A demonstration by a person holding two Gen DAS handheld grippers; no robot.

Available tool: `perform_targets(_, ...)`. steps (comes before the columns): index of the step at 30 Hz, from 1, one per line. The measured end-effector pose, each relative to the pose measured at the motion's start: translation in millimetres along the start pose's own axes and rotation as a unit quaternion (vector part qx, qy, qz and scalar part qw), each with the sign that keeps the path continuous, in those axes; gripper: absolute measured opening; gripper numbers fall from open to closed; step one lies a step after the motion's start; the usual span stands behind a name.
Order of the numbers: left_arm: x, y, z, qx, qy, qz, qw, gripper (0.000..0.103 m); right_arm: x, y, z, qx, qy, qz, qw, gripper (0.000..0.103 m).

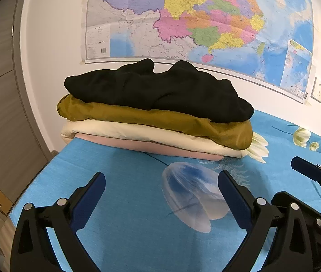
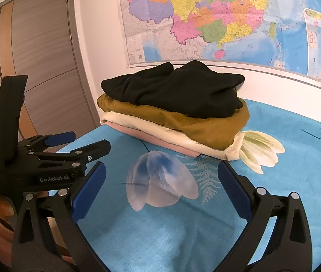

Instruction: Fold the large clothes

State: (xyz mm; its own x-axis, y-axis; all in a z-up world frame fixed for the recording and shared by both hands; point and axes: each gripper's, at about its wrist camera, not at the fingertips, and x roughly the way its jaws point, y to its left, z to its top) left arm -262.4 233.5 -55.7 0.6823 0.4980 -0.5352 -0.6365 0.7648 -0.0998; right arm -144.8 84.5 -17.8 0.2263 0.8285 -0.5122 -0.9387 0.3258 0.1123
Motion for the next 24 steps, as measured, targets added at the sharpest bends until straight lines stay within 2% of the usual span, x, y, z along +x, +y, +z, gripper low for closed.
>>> perform_targets(24,0.0,-2.2,-0.9,0.002,0.001,0.001,1.0000,0.096,3.1,-2.3,-1.9,0.008,0.003,0.002,1.000,0.097)
